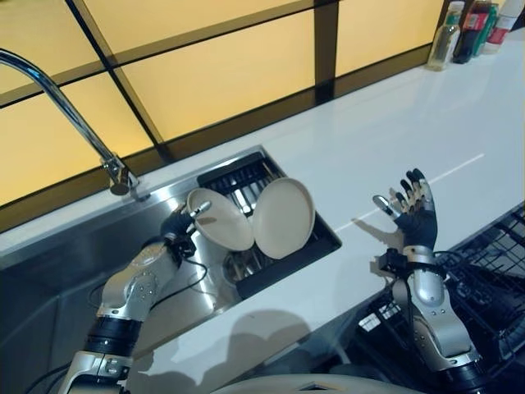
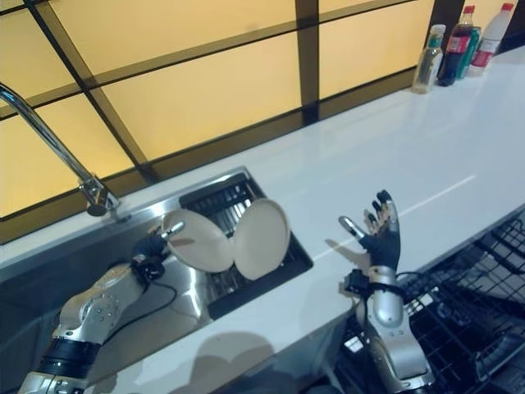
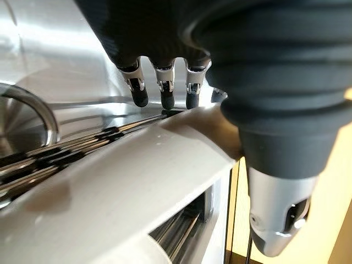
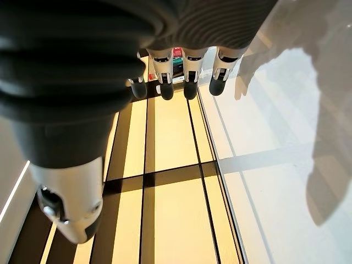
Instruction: Pick up plates and place into dishwasher.
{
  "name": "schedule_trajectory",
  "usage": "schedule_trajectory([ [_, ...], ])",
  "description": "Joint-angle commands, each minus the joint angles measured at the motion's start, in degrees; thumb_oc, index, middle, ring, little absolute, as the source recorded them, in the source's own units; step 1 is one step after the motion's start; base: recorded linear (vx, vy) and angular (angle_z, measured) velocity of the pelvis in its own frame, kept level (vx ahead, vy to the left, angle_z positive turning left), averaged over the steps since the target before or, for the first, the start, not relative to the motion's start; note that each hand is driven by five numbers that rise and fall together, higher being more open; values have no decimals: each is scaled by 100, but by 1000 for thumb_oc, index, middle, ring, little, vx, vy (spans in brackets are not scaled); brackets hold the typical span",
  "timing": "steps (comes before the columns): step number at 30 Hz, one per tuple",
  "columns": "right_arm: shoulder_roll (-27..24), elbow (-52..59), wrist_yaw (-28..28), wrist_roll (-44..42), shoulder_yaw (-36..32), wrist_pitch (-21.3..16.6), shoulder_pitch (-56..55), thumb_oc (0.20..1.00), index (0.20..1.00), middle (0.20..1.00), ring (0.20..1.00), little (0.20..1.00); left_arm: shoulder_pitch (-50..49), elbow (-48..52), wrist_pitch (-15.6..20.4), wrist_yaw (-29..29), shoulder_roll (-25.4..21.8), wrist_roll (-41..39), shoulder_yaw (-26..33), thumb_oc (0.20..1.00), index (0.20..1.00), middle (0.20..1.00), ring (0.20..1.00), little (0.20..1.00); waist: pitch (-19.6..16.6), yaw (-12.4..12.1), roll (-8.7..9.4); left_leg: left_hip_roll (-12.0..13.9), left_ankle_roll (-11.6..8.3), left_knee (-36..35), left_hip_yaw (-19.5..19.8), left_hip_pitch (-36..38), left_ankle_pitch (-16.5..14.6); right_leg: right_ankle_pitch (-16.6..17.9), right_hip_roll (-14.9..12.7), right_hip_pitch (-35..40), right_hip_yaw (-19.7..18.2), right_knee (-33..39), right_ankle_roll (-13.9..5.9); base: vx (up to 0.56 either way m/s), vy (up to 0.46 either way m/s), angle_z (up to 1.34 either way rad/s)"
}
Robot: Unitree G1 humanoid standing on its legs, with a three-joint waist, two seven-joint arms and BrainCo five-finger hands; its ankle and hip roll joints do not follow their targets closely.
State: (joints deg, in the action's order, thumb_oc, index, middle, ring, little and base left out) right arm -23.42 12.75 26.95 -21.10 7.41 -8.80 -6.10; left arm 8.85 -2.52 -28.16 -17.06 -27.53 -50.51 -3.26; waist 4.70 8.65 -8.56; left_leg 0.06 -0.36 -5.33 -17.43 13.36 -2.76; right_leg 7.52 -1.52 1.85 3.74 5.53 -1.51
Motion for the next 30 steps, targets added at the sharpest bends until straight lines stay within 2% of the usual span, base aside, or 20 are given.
schedule_trajectory([
  [1,14,114,-66,-96,-35,-375,125,1000,1000,1000,1000,1000,-32,-505,-110,-115,-36,-250,-138,1000,1000,1000,1000,1000,64,82,218,-302,352,128,131,-321,-133,-452,-341,181,8,-85,-526,0,0,0],
  [4,5,127,-13,-88,-12,-340,154,1000,1000,1000,1000,1000,-53,-698,-88,-155,101,-435,-167,1000,1000,1000,1000,1000,76,108,192,-310,353,124,115,-309,-137,-457,-345,188,-6,-79,-522,0,0,0],
  [8,0,119,-51,-76,-38,-333,118,1000,1000,1000,1000,1000,-63,-775,-38,115,148,-269,-190,1000,1000,1000,1000,1000,72,157,142,-314,347,120,82,-300,-142,-466,-342,181,-42,-83,-524,0,0,0],
  [9,-15,119,-85,-98,-62,-341,99,1000,1000,1000,1000,1000,-47,-717,-11,202,106,-319,-210,464,464,464,464,464,73,171,133,-315,346,115,73,-300,-136,-464,-343,178,-46,-84,-526,0,0,0],
  [10,-28,137,-105,-101,-80,-319,96,1000,1000,1000,1000,1000,-26,-676,103,343,91,-267,-215,200,200,200,200,200,75,182,114,-316,339,120,70,-304,-136,-468,-345,171,-56,-88,-525,0,0,0],
  [12,-54,107,-163,-106,-91,-346,99,1000,1000,1000,1000,1000,4,-591,102,668,10,-34,-259,200,200,200,200,200,84,204,78,-315,338,122,42,-300,-144,-472,-346,157,-65,-97,-525,-2,17,1],
  [19,-162,150,-282,-83,-149,-313,101,1000,1000,1000,1000,1000,164,-486,119,913,-299,229,-382,200,200,200,200,200,102,260,-52,-340,327,144,25,-291,-136,-488,-366,168,-87,-105,-533,-2,23,1],
  [30,-107,190,-381,-32,-217,-277,37,1000,1000,1000,1000,1000,314,-425,189,1111,-505,353,-341,200,200,200,200,200,21,249,-28,-320,297,149,53,-285,-124,-503,-337,213,-73,-82,-521,-1,-1,0],
])
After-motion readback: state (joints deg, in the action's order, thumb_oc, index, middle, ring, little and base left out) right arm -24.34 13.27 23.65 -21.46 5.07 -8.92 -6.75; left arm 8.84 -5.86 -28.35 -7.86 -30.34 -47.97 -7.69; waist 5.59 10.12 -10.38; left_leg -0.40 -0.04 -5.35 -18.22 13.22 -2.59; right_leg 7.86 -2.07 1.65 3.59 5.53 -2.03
